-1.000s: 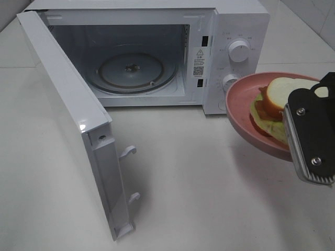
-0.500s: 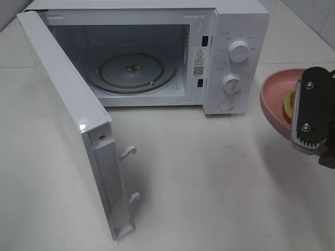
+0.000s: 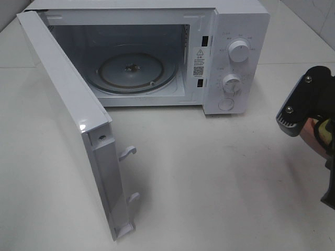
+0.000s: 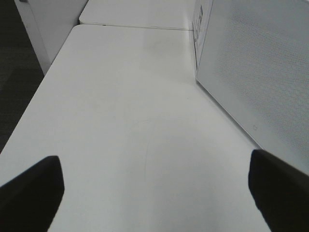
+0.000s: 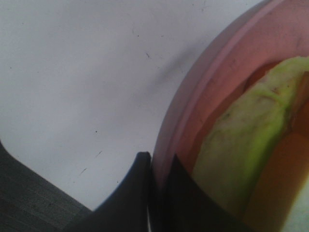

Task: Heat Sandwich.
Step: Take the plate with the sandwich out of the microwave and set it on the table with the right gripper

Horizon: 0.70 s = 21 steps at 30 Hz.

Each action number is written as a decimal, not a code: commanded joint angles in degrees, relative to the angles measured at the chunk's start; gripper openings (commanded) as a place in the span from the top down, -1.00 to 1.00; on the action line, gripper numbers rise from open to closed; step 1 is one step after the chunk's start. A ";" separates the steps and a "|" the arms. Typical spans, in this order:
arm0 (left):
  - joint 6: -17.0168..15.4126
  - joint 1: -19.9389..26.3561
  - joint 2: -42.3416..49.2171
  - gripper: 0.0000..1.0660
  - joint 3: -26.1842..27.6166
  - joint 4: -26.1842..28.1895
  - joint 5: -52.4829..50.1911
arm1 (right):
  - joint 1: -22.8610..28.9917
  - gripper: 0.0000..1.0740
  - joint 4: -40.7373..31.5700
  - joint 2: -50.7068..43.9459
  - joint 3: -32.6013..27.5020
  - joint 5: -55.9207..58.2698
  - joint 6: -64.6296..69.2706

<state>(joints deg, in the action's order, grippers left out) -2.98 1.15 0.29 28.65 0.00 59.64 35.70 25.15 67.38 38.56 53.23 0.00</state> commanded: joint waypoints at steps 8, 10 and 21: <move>0.06 0.11 1.49 -0.83 -0.17 0.00 -0.29 | -0.46 0.99 8.94 8.82 4.30 -3.44 15.18; 0.06 0.11 1.49 -0.83 -0.17 0.00 -0.29 | -0.46 0.99 9.74 9.45 4.70 -3.55 16.44; 0.06 0.11 1.49 -0.83 -0.17 0.00 -0.29 | -0.52 0.99 12.26 12.66 6.42 -5.04 26.36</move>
<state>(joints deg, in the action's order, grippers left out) -2.98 1.15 0.29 28.65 0.00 59.64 35.58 35.07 79.98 44.35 48.36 24.81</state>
